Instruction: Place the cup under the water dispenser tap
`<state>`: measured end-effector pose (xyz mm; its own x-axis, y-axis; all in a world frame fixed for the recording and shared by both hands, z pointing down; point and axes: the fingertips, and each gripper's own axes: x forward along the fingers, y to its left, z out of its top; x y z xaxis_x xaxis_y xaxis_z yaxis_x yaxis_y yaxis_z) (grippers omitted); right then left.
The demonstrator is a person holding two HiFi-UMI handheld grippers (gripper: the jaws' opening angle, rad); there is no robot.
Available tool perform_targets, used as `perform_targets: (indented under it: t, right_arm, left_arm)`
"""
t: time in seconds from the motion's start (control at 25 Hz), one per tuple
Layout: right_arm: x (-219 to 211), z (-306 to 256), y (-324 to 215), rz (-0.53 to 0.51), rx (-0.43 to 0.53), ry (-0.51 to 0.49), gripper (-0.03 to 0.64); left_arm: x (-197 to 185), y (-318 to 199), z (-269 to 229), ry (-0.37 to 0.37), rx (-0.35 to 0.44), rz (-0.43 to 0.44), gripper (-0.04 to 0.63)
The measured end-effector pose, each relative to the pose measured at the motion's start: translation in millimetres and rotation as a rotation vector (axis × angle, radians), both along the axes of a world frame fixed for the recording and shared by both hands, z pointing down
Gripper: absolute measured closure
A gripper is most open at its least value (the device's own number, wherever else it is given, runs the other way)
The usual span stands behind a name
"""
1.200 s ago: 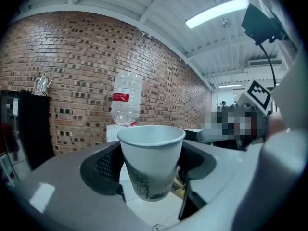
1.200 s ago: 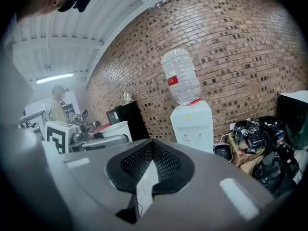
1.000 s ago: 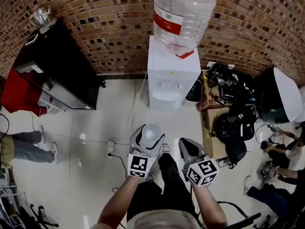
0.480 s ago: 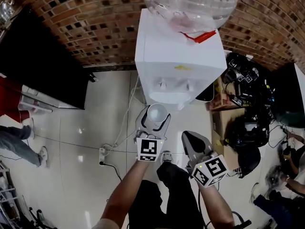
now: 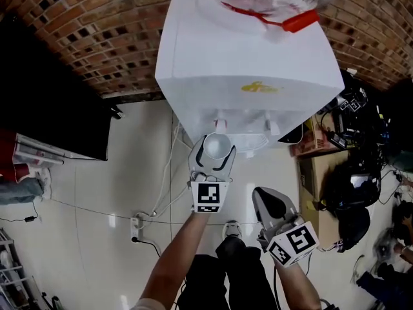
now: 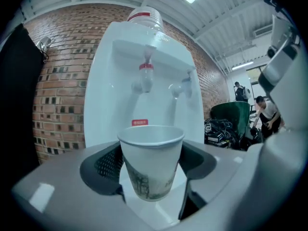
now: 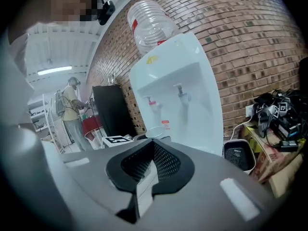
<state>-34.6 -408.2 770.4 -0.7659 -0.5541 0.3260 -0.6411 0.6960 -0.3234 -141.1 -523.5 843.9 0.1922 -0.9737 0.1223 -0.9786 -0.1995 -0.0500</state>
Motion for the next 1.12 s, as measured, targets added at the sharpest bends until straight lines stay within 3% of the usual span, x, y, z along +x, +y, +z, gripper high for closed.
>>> perform_targets:
  t: [0.84, 1.0, 1.12]
  right_arm:
    - [-0.7, 23.0, -14.8, 0.031, -0.041, -0.02, 0.617]
    - [1.2, 21.1, -18.6, 0.043, -0.045, -0.024, 0.617]
    - [0.6, 17.4, -19.8, 0.057, -0.054, -0.024, 0.617]
  left_arm:
    - [-0.8, -30.4, 34.3, -0.049, -0.004, 0.004, 0.239]
    - [1.0, -27.8, 41.9, -0.027, -0.022, 0.028, 0.22]
    - [0.7, -19.8, 45.6, -0.012, -0.048, 0.021, 0.144]
